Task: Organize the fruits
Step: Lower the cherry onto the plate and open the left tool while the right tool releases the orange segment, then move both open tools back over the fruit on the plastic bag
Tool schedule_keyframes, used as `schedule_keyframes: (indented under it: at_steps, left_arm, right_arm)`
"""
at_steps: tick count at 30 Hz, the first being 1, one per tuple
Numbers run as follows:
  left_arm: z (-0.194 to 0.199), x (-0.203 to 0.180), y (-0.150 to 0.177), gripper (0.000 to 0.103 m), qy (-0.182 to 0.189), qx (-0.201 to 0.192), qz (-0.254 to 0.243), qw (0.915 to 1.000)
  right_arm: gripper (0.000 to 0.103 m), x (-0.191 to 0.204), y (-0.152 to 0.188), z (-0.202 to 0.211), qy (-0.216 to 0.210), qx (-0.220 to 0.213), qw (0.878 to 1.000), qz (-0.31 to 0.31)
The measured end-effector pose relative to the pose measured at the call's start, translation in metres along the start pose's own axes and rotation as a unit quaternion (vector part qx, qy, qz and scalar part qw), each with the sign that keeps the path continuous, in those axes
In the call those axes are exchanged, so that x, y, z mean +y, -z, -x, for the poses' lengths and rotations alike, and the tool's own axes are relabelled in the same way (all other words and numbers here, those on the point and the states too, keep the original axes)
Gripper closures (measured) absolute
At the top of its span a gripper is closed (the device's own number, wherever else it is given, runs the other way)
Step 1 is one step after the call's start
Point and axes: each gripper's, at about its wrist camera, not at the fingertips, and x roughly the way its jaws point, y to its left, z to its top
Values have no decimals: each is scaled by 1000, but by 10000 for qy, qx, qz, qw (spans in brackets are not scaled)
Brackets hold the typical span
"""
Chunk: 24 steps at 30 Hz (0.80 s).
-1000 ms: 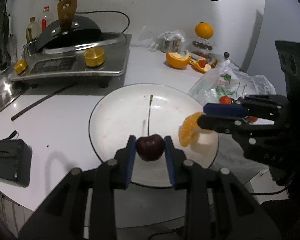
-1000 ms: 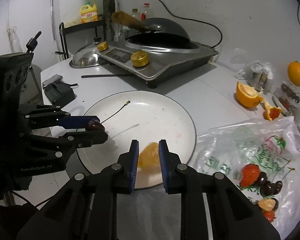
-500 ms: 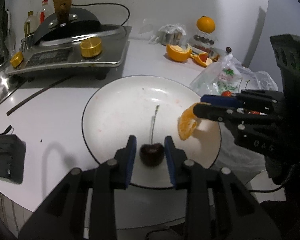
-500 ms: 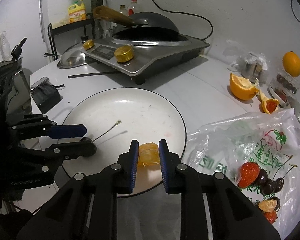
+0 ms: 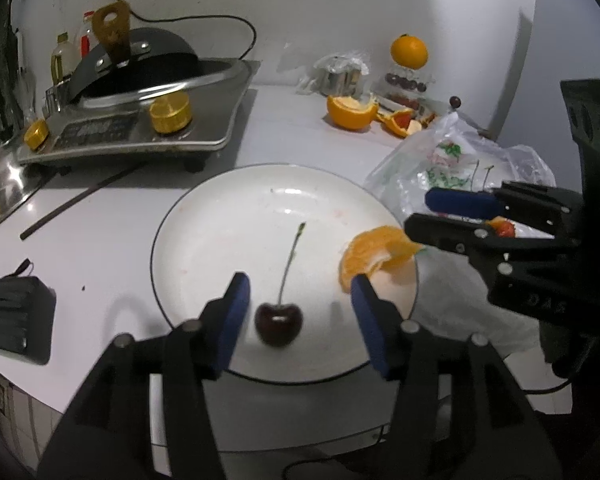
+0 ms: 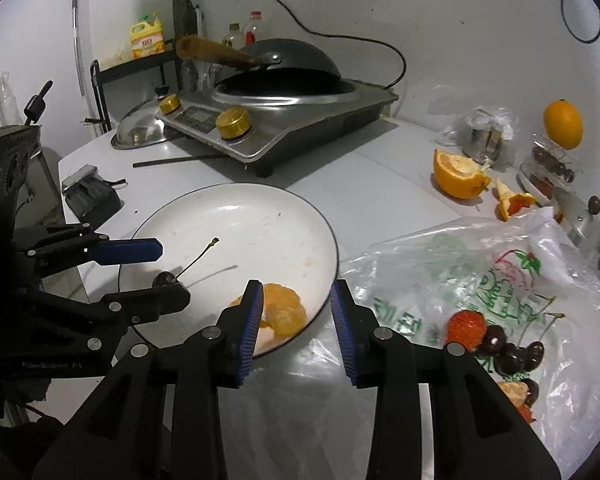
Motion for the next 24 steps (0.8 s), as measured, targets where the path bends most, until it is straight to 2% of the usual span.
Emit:
schedule_keyframes:
  at_steps: [17,20,21,22,24]
  left_arm:
    - [4,-43,-13,48,-80,-64,-202,9997]
    - [4,-51,-15,47,-118,-82,-268,9995]
    - [4,-54,-16,44,-136,-92,-297,9994]
    - [5,-58,-17,35,-133,-113,-320,9993]
    - [5,-62,-18,30,-91,-151,-309,9994]
  right_arm:
    - [64,-33,15,42,199,-279,9991,-246]
    - [57,-41,19,48,233,-310,9988,-312]
    - [57,-44,21,51,236,-323,9986,-340]
    - [57,-47,23,53,243,-333,9985,-357]
    - [57,-52,25,58,266,-355,9982,-392]
